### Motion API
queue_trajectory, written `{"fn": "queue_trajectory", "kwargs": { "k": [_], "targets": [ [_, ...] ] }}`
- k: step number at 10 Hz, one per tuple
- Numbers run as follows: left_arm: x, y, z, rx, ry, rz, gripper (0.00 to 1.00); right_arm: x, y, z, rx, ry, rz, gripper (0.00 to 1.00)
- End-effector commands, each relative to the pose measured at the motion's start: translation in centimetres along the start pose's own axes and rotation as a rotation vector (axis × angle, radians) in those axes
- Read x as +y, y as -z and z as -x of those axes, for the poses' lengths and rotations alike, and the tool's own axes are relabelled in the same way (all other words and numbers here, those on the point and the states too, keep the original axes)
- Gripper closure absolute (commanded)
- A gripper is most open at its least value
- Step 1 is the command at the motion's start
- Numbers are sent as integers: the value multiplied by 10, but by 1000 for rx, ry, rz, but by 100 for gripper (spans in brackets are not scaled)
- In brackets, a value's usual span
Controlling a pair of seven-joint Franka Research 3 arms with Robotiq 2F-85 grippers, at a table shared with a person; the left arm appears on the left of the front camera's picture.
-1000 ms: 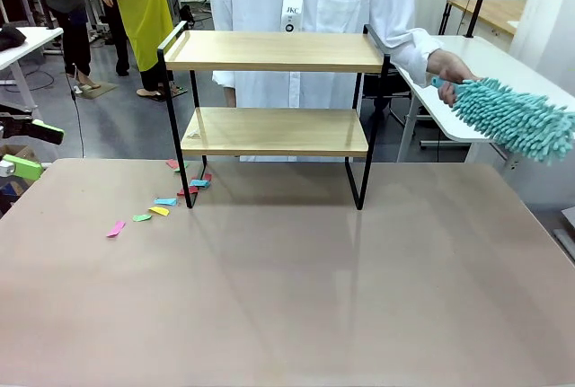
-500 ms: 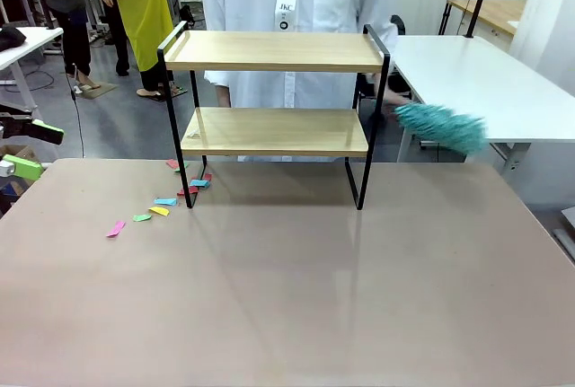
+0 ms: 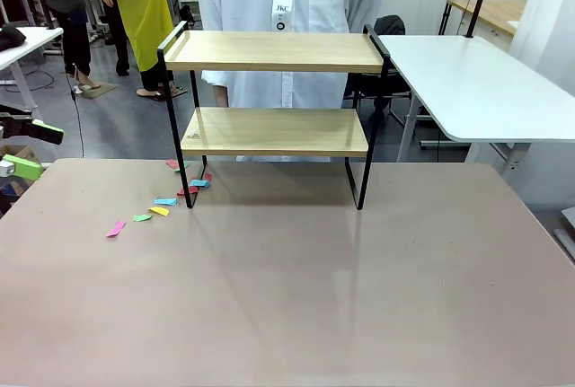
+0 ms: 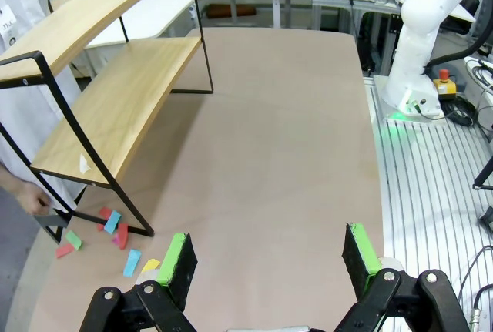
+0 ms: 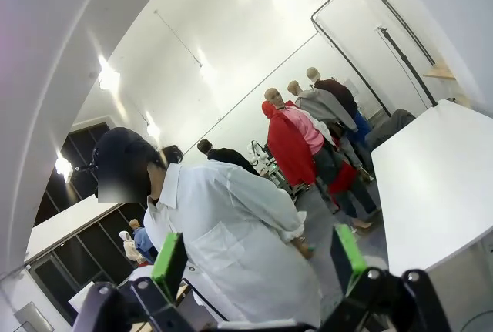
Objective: Clean the shelf.
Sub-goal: Hand the Duster back to the human.
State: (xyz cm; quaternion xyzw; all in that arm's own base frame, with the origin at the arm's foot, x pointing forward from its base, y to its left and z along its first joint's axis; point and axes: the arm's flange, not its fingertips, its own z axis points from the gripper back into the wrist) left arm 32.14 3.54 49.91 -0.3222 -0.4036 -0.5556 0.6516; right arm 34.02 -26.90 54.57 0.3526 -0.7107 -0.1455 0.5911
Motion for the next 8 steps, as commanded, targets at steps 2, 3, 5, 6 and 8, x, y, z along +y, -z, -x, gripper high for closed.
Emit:
{"fn": "queue_trajectory", "kwargs": {
  "k": [2,3,5,6,8],
  "targets": [
    [2,2,-1,-26,15,-4,0,3,-2,1,3,-19,8,0],
    [2,2,-1,-26,15,-4,0,3,-2,1,3,-19,8,0],
    [2,2,-1,-26,15,-4,0,3,-2,1,3,-19,8,0],
    [2,2,-1,-26,15,-4,0,3,-2,1,3,-19,8,0],
    [2,2,-1,-26,15,-4,0,3,-2,1,3,-19,8,0]
  ]
}}
